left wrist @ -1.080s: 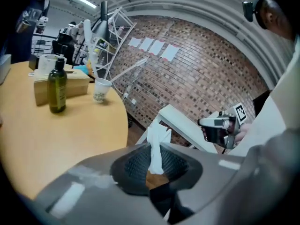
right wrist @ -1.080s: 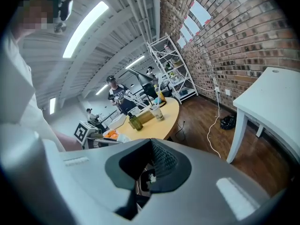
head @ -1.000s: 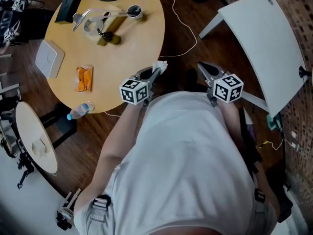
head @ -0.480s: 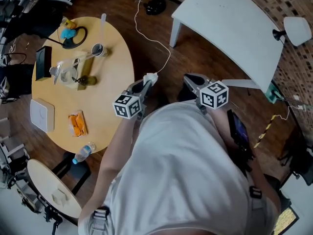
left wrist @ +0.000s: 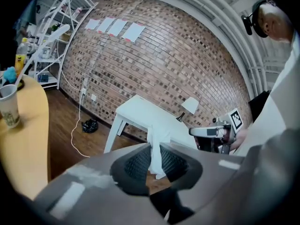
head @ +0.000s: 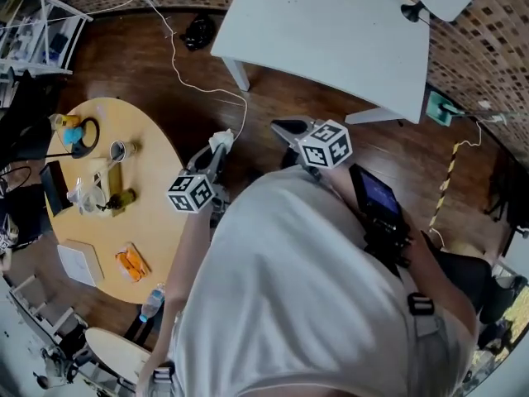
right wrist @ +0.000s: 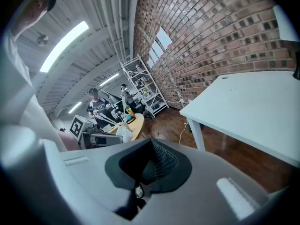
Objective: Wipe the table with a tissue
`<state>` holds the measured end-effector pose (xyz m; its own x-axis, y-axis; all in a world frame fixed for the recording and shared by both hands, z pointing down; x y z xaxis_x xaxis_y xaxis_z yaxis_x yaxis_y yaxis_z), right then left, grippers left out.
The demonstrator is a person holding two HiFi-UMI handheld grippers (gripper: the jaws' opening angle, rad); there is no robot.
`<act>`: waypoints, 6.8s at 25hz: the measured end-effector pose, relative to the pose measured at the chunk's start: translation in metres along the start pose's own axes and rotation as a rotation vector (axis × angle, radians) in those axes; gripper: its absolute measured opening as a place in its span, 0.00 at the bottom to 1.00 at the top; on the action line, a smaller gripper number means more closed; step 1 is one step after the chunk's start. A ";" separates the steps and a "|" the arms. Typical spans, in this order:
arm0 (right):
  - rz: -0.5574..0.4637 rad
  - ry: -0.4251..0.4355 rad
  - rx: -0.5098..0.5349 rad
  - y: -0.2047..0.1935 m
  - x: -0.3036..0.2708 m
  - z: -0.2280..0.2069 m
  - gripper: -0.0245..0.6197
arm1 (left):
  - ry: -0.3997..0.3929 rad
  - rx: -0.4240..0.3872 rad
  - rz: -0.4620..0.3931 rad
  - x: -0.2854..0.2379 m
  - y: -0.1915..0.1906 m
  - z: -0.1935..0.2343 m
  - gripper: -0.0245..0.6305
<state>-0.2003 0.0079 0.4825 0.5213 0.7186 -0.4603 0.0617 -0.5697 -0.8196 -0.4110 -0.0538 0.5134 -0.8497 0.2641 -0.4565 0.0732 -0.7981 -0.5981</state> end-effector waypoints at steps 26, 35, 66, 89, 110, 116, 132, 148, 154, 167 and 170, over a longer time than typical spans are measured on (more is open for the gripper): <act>-0.094 -0.067 -0.026 0.043 0.079 -0.186 0.05 | -0.019 -0.170 0.019 -0.190 0.133 -0.082 0.13; -0.126 -0.159 -0.097 0.052 0.079 -0.223 0.05 | -0.024 -0.207 0.085 -0.230 0.158 -0.069 0.13; -0.098 -0.476 -0.211 0.132 0.005 -0.297 0.05 | 0.003 -0.254 0.301 -0.357 0.275 0.077 0.13; -0.125 -0.526 -0.291 0.111 0.017 -0.296 0.05 | 0.213 -0.240 0.306 -0.408 0.296 0.103 0.13; -0.149 -0.491 -0.308 0.090 0.084 -0.326 0.05 | 0.421 -0.513 0.290 -0.420 0.281 0.077 0.10; -0.159 -0.509 -0.326 0.085 0.094 -0.329 0.05 | 0.480 -0.471 0.287 -0.422 0.274 0.070 0.10; -0.156 -0.508 -0.332 0.081 0.097 -0.329 0.05 | 0.556 -0.416 0.338 -0.432 0.255 0.058 0.09; -0.148 -0.492 -0.324 0.083 0.087 -0.327 0.05 | 0.370 -0.240 0.225 -0.413 0.280 0.071 0.10; -0.149 -0.488 -0.324 0.085 0.085 -0.327 0.05 | 0.450 -0.335 0.250 -0.411 0.278 0.091 0.10; -0.149 -0.500 -0.330 0.082 0.090 -0.325 0.05 | 0.204 -0.500 0.427 -0.434 0.215 0.013 0.09; -0.147 -0.500 -0.328 0.083 0.092 -0.325 0.05 | 0.193 -0.483 0.419 -0.433 0.222 0.024 0.10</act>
<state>0.1297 -0.1033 0.4829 0.0298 0.8535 -0.5202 0.4024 -0.4866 -0.7754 -0.0394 -0.3580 0.5944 -0.5932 0.1126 -0.7972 0.6407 -0.5335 -0.5521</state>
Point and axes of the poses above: the fingertips, and each gripper's own axes: x backward along the fingers, z to its left, y out of its top, the point moved 5 cm from there along x, backward along the fingers, and after that the axes turned 11 degrees about x, right-handed, at the moved point
